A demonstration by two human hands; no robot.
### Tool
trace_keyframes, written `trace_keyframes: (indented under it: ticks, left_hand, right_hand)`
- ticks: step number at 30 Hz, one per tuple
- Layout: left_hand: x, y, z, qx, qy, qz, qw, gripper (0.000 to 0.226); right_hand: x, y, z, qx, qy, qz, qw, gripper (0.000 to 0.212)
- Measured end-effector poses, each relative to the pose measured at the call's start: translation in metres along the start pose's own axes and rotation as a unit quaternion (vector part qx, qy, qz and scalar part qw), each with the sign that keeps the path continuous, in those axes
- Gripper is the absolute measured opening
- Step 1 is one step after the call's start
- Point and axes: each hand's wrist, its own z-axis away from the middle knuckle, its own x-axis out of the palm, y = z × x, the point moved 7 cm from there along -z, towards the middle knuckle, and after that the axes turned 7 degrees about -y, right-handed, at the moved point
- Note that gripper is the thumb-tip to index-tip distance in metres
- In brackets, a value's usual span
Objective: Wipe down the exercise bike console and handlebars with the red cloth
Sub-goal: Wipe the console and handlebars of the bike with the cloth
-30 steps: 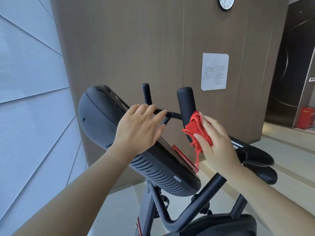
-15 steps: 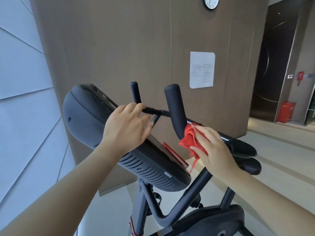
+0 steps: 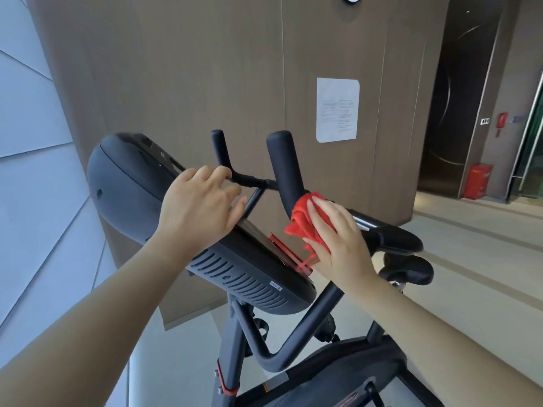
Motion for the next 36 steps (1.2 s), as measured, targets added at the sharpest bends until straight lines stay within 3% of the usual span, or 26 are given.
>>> trace_keyframes:
  ticks: [2, 4, 6, 9, 12, 17, 23, 27, 29, 33, 36]
  left_hand:
    - [0.001, 0.000, 0.001, 0.007, -0.005, -0.005, 1.000, 0.053]
    - [0.003, 0.001, 0.001, 0.005, -0.013, -0.001, 1.000, 0.056]
    - [0.002, 0.001, -0.001, -0.003, -0.014, 0.000, 1.000, 0.057]
    - [0.002, 0.000, -0.002, -0.014, -0.009, -0.008, 1.000, 0.057]
    - [0.004, -0.001, 0.001, -0.014, -0.006, -0.013, 1.000, 0.057]
    - [0.005, -0.001, 0.000, -0.010, -0.007, -0.011, 1.000, 0.057]
    - [0.004, 0.000, 0.001, -0.005, -0.016, -0.013, 1.000, 0.059]
    - [0.004, 0.000, 0.002, -0.005, -0.021, -0.009, 1.000, 0.060]
    - [0.004, 0.000, 0.002, -0.007, -0.024, -0.011, 1.000, 0.061]
    - [0.002, 0.000, 0.000, -0.014, -0.028, -0.003, 1.000, 0.055]
    - [0.000, -0.001, 0.001, -0.017, -0.023, 0.020, 0.999, 0.055]
  right_hand:
    - [-0.001, 0.022, 0.021, 0.001, -0.041, 0.059, 0.997, 0.061]
    - [-0.013, 0.042, 0.034, 0.046, -0.044, 0.032, 0.997, 0.059]
    - [-0.027, 0.048, 0.031, 0.087, 0.000, -0.028, 0.996, 0.053]
    - [-0.030, 0.022, 0.001, 0.078, 0.064, -0.074, 0.992, 0.050]
    - [-0.007, -0.006, -0.017, 0.040, 0.018, -0.067, 0.997, 0.055]
    - [0.002, 0.022, 0.008, 0.020, -0.006, -0.003, 1.000, 0.052]
    - [-0.010, 0.070, 0.035, 0.114, -0.034, -0.033, 0.992, 0.041]
    - [-0.037, 0.069, 0.003, 0.152, 0.092, -0.133, 0.975, 0.034]
    - [-0.041, 0.059, -0.012, 0.148, 0.109, -0.141, 0.973, 0.033]
    - [-0.009, 0.033, -0.010, 0.093, -0.038, -0.097, 0.990, 0.038]
    - [-0.005, 0.043, 0.000, 0.048, -0.092, -0.074, 0.992, 0.037]
